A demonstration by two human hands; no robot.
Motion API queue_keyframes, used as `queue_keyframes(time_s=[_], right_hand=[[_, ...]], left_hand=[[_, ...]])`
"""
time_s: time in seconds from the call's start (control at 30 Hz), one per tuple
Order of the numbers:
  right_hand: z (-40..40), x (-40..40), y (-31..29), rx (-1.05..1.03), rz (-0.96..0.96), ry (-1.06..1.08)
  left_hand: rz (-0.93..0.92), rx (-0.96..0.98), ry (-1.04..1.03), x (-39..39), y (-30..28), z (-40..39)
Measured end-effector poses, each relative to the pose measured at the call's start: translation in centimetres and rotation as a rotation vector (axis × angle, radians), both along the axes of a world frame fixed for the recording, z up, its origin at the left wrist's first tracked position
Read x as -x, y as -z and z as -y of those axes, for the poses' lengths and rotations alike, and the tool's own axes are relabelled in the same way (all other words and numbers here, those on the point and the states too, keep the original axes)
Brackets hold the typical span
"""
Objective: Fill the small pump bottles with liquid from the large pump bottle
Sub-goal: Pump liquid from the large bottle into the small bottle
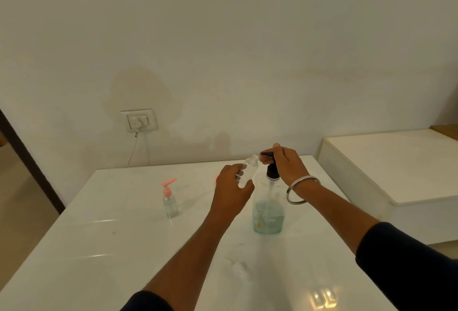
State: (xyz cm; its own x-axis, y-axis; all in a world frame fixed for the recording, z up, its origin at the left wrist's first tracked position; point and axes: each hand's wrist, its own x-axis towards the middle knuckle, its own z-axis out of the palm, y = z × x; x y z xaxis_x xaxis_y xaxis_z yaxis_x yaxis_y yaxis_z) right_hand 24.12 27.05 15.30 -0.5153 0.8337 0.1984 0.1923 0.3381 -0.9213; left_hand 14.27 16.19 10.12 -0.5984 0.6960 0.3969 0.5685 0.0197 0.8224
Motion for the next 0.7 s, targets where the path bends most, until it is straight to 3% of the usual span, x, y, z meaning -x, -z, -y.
queue_keyframes(time_s=[0.23, 0.7], right_hand=[[-0.3, -0.82, -0.5, -0.002, 0.03, -0.105], [-0.48, -0.95, -0.28, -0.051, 0.082, -0.108]], left_hand=[[-0.007, -0.032, 0.011, -0.23, -0.11, -0.54], [0.004, -0.062, 0.015, -0.87, -0.09, -0.72]])
